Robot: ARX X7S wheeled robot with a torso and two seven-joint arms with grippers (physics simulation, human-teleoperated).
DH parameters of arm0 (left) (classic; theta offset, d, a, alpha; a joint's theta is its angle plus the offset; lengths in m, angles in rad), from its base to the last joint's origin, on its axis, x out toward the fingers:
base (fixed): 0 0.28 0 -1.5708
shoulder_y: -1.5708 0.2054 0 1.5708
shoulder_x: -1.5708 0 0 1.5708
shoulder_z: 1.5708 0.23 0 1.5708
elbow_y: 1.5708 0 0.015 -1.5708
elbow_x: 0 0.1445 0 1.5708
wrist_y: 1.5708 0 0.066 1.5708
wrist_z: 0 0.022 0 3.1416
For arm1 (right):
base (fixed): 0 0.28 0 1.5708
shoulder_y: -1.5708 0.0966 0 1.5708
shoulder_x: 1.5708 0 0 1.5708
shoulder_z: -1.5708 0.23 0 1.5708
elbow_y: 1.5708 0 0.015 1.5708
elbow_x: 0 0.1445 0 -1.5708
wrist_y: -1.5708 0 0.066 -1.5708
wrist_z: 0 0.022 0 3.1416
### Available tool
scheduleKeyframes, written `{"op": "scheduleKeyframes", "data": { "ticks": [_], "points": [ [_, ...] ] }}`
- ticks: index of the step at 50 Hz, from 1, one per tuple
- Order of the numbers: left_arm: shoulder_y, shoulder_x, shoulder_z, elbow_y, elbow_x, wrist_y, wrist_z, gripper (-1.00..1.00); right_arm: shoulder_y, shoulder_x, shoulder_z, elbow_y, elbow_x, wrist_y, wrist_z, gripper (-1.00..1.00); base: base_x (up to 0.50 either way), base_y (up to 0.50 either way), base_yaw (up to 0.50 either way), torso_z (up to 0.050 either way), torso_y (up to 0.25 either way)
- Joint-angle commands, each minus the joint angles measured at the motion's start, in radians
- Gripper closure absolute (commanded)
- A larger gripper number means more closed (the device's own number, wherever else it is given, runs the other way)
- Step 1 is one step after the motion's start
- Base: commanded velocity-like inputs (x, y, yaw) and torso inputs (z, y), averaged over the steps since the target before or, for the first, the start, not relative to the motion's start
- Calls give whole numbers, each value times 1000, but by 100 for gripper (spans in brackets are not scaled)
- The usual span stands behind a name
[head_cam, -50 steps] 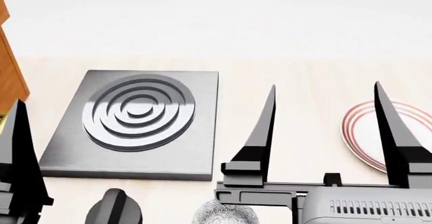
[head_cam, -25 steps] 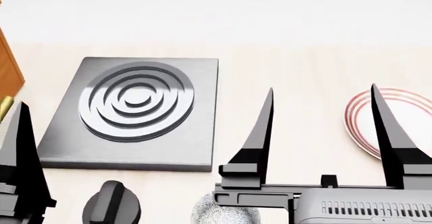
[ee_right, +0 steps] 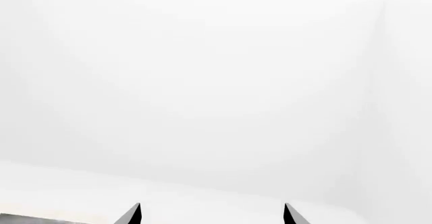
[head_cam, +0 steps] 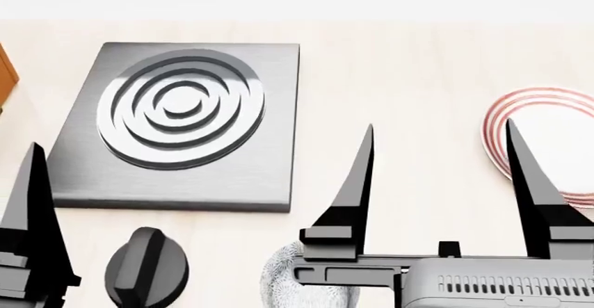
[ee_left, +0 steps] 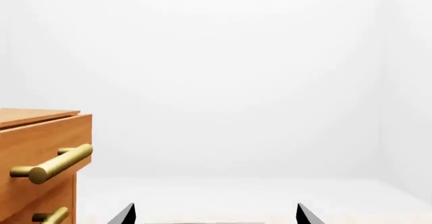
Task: Pick the akita bowl next to the ramekin and place it on the plate.
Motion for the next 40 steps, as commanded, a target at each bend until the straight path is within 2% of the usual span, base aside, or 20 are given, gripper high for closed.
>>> {"op": "scheduleKeyframes", "data": {
  "ticks": [1, 40],
  "points": [
    [7, -4, 7, -3, 9, 9, 0, -100, -6, 9, -3, 3, 12, -5, 13, -100, 0, 0, 0, 0, -113],
    [11, -12, 24, -13, 15, 26, -4, -100, -12, 30, -11, 1, 39, -5, 42, -100, 0, 0, 0, 0, -115]
  ]
}}
